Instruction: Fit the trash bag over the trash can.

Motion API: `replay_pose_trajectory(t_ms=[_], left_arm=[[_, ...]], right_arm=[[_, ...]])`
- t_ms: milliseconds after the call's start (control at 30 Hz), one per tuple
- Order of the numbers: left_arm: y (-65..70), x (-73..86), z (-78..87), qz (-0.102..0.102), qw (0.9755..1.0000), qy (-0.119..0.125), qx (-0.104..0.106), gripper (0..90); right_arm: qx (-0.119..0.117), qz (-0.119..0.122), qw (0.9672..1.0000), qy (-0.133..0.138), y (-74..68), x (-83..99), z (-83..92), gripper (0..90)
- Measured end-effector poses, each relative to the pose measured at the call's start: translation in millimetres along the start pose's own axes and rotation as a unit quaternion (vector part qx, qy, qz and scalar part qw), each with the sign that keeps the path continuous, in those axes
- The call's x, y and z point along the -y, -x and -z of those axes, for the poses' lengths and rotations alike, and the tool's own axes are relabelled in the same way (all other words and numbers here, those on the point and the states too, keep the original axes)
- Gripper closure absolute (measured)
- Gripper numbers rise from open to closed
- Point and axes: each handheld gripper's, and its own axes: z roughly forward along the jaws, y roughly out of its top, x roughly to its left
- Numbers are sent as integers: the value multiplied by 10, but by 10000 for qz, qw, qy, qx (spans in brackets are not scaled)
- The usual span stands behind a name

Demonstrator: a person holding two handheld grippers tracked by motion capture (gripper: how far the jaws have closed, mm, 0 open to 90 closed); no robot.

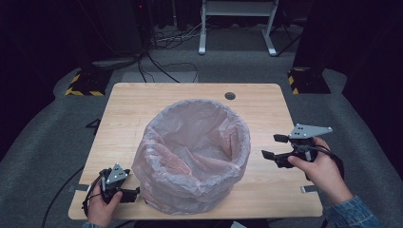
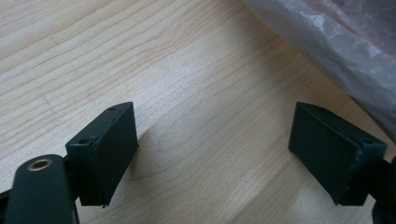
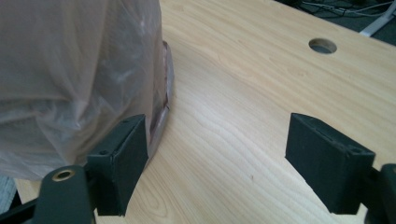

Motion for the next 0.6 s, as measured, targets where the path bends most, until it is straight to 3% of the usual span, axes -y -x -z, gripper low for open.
replay_pose_trajectory(t_ms=[600], left_arm=[[0, 0, 0, 0, 10000, -2, -4, 155]], right_arm=[[171, -381, 9990, -180, 102, 692, -241, 160]])
